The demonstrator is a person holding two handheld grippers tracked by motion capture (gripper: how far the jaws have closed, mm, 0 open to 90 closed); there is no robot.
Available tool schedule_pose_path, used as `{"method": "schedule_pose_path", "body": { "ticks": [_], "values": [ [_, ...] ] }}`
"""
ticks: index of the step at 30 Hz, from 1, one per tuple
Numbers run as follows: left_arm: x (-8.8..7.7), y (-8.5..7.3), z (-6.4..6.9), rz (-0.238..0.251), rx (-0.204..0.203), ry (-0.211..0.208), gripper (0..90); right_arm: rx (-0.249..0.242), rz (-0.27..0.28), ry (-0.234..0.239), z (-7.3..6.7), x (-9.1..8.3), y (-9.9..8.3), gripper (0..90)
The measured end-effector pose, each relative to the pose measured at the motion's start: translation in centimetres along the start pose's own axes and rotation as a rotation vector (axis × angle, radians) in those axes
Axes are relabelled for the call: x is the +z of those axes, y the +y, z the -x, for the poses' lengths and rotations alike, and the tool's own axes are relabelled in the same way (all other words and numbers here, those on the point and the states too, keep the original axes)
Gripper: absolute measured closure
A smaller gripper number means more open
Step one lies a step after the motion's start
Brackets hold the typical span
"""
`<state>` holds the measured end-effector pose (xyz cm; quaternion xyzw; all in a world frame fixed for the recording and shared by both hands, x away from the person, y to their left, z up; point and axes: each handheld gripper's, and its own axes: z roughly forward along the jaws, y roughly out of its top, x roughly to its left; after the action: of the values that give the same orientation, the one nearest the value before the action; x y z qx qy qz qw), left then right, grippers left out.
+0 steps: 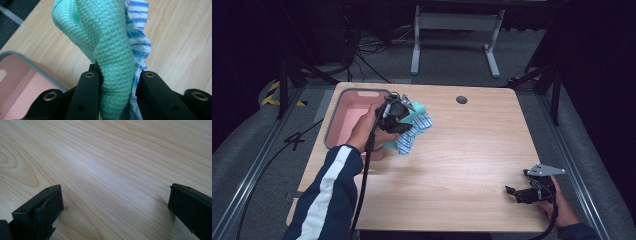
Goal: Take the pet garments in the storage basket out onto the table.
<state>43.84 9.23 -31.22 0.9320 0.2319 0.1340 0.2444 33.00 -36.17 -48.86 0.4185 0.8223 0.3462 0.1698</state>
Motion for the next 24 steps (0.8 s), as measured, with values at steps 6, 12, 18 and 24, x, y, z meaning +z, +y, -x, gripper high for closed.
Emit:
{"method": "schedule_pose_path", "body": {
  "ticks": [6, 12, 18, 24],
  "values": [
    [2.7, 1.2, 1.3, -0.024, 0.028, -0.046, 77.2, 0.000, 0.000, 0.000, 0.0, 0.0, 0.0, 0.2],
    [5.3, 1.8, 2.5, -0.040, 0.041, -0.096, 77.1, -0.001, 0.000, 0.000, 0.0, 0.0, 0.0, 0.2],
    [7.8, 2.3, 3.8, -0.070, 0.046, -0.134, 76.8, 0.000, 0.000, 0.000, 0.0, 0.0, 0.0, 0.2],
    [10.1, 2.2, 4.5, -0.085, 0.038, -0.164, 76.6, 0.000, 0.000, 0.000, 0.0, 0.0, 0.0, 0.2]
  ]
}}
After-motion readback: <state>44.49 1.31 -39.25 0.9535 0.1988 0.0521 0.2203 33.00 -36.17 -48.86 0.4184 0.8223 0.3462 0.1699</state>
